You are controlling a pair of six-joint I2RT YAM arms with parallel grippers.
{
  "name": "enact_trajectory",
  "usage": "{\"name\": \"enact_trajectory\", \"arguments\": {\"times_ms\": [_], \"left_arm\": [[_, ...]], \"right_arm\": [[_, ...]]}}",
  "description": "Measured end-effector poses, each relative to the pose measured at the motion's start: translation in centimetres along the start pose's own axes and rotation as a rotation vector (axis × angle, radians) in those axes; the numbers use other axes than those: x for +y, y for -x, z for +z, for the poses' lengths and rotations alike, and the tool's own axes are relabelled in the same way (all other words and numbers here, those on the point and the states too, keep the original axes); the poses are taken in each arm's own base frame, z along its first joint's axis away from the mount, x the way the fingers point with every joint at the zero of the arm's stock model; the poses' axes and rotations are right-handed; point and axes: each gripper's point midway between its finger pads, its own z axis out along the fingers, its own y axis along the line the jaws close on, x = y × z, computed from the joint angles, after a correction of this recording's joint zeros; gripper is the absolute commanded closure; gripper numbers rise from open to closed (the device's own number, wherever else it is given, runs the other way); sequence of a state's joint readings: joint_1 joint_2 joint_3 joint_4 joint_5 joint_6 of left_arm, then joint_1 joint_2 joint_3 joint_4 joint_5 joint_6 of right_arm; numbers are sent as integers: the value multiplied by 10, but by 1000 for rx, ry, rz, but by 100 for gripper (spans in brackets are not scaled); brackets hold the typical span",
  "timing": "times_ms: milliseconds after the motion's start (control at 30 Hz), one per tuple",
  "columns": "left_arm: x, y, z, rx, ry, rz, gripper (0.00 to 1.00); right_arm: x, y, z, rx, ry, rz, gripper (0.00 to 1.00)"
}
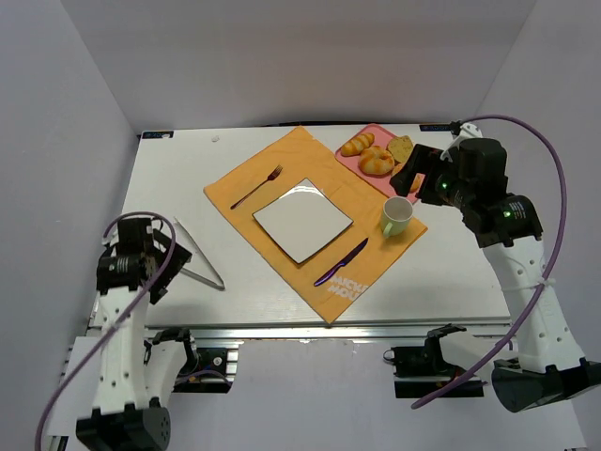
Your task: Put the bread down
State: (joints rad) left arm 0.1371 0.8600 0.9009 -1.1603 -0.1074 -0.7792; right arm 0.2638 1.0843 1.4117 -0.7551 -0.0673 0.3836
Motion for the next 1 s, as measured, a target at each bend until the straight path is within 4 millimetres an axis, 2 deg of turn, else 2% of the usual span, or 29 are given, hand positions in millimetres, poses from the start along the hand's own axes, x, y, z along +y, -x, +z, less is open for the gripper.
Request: {"name": "enact_trajectory", "arguments": {"times_ms": [133, 200, 367, 433, 500, 567, 733, 833, 1000], "left_arm": [[10, -7, -32, -54, -57, -43, 2], [14, -13, -34, -49, -63, -44, 2], [30, -40, 4, 72, 30, -28, 2], [32, -48, 18, 118, 58, -29, 2], [29, -49, 29, 136, 68, -32, 2], [25, -46, 37, 138, 68, -35, 2], [11, -35, 55, 130, 60, -38, 2], [5, -31, 66, 130, 60, -43, 2], [-3, -26, 82, 135, 65, -44, 2]], "right_arm": [[-21, 6, -6, -41, -122, 6, 11], [-27, 15, -17, -94, -164, 3, 11], [-35, 46, -49, -238, -245, -3, 11], [-33, 67, -56, -293, -265, -7, 11], [-30, 84, -51, -320, -269, -10, 11], [-30, 88, -37, -304, -276, -12, 11], [-39, 69, 5, -181, -297, -18, 10], [-41, 61, 9, -154, -301, -20, 11], [-40, 65, 3, -172, -295, -23, 11]]}}
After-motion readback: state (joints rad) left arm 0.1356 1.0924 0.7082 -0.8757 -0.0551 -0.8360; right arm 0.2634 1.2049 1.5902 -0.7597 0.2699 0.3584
